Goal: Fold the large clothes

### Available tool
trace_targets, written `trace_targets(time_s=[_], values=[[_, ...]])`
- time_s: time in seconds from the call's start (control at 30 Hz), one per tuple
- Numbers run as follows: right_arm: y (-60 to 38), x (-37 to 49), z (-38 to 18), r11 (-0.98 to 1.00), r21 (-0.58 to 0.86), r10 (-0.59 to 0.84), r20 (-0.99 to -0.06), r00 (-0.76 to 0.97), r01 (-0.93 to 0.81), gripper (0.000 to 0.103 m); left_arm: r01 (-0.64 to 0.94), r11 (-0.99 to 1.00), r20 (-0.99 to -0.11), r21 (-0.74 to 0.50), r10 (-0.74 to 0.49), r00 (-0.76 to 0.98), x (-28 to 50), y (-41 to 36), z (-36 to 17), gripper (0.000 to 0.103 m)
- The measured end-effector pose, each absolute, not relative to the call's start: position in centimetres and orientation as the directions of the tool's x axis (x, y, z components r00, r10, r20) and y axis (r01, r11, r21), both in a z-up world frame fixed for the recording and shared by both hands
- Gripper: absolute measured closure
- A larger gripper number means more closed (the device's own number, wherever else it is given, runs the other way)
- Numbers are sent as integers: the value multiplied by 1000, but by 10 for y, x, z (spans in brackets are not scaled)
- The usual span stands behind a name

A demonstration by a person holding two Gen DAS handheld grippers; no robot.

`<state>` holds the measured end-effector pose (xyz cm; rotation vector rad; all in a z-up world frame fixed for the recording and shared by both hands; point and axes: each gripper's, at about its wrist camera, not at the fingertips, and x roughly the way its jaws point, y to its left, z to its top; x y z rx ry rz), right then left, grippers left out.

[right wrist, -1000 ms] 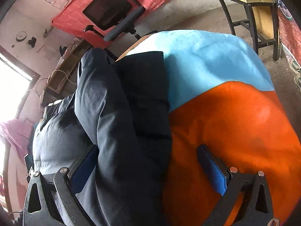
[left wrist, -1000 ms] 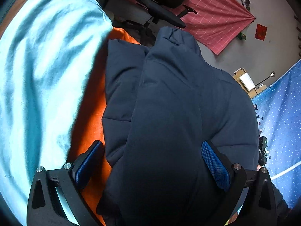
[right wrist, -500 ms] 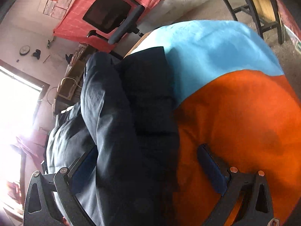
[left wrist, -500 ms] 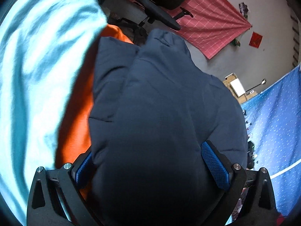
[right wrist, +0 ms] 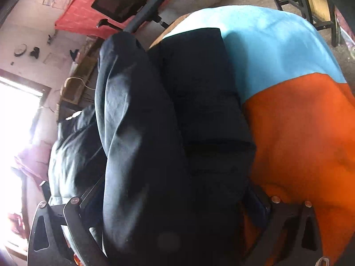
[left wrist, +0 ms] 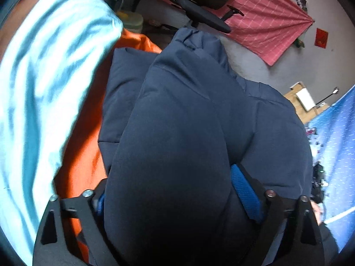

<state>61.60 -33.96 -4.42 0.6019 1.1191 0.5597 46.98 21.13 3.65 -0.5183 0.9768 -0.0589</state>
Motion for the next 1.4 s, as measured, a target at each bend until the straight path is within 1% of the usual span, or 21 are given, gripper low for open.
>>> trace_targets(time_s=[0.03, 0.1, 0.13, 0.17, 0.2, 0.23, 0.27, 0.3, 0.33, 0.37, 0.4, 0.43, 0.5, 0.63, 0.87, 1.07, 1.23, 1.4], values=[[-338, 616, -43, 726, 680, 669, -664, 333, -102, 0, -187, 886, -782, -425, -255, 569, 470, 205, 38, 24], [-336, 614, -42, 738, 668, 654, -678, 335, -88, 0, -209, 899, -795, -385, -208, 569, 469, 196, 43, 40], [-336, 612, -41, 742, 666, 645, -681, 347, -71, 0, -216, 903, -798, -371, -191, 571, 467, 193, 46, 45], [-336, 610, -40, 741, 669, 643, -679, 356, -63, 0, -218, 906, -798, -363, -181, 575, 465, 191, 49, 54], [-336, 608, -38, 748, 661, 632, -681, 369, -62, 7, -211, 911, -795, -353, -174, 581, 463, 188, 54, 62], [-335, 603, -35, 757, 650, 622, -684, 382, -67, 17, -202, 917, -791, -344, -167, 589, 461, 182, 58, 65], [-334, 600, -32, 761, 644, 616, -684, 392, -72, 22, -191, 922, -785, -336, -162, 598, 459, 178, 62, 71], [-333, 595, -28, 771, 632, 604, -686, 405, -78, 34, -176, 932, -777, -317, -149, 612, 456, 173, 68, 75], [-332, 591, -23, 775, 626, 599, -684, 415, -87, 54, -171, 938, -773, -302, -136, 620, 452, 168, 70, 77], [-330, 588, -19, 759, 643, 619, -668, 413, -99, 63, -164, 944, -767, -285, -122, 630, 448, 163, 72, 80], [-327, 583, -11, 767, 632, 609, -667, 429, -106, 72, -163, 948, -764, -274, -111, 636, 444, 160, 74, 82], [-324, 581, -5, 779, 615, 598, -673, 436, -119, 78, -167, 949, -761, -269, -103, 641, 440, 157, 76, 83], [-313, 571, 13, 820, 545, 558, -695, 454, -173, 83, -169, 945, -754, -279, -107, 649, 433, 154, 80, 86], [-312, 554, 39, 814, 548, 561, -659, 501, -192, 86, -165, 939, -736, -300, -118, 666, 421, 153, 92, 88], [-296, 528, 82, 803, 535, 582, -604, 545, -264, 87, -147, 942, -709, -303, -120, 695, 424, 157, 129, 89], [-286, 506, 118, 784, 534, 609, -563, 559, -316, 87, -126, 941, -666, -315, -125, 736, 402, 165, 169, 89], [-281, 479, 150, 768, 527, 630, -522, 574, -364, 87, -86, 954, -637, -288, -123, 761, 373, 164, 194, 89], [-277, 458, 160, 764, 517, 637, -507, 581, -387, 87, -64, 962, -637, -264, -124, 761, 354, 153, 196, 89]])
